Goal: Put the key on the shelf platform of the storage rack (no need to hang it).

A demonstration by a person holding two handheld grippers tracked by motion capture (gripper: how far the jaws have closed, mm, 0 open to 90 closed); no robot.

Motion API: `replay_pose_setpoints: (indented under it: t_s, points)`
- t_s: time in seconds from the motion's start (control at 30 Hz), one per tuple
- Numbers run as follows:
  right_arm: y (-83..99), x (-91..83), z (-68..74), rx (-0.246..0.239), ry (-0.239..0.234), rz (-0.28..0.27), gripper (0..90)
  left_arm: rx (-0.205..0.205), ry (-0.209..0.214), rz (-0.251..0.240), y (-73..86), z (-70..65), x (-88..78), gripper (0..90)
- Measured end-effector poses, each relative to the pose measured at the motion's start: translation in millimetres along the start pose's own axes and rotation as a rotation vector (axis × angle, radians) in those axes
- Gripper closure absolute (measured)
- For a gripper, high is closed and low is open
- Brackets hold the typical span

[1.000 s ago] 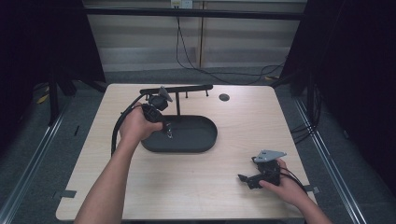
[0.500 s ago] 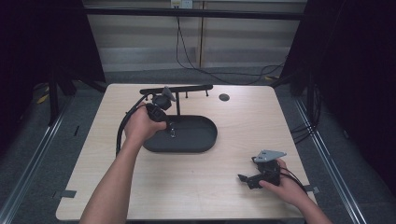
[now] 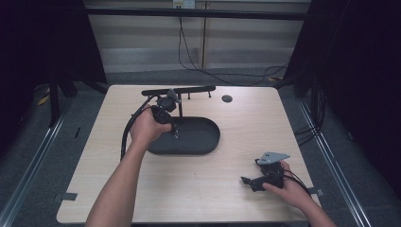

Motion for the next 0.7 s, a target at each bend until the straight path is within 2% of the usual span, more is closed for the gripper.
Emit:
replay_pose_setpoints:
  t_s: [0.7]
  points:
    - [0.0, 0.0, 0.0, 0.000, 0.000, 0.000, 7.3, 0.004, -0.007, -0.008, -3.4, 0.0, 18.0, 88.7]
Point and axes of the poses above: each handheld gripper's, and its own axes: x roughly forward along the jaws, y roughly out of its underside, z roughly to its left, the point moved 10 cm from there along x, roughly forward along the jaws, and after that the axes turned 1 degree about z, right-handed, at the moved point
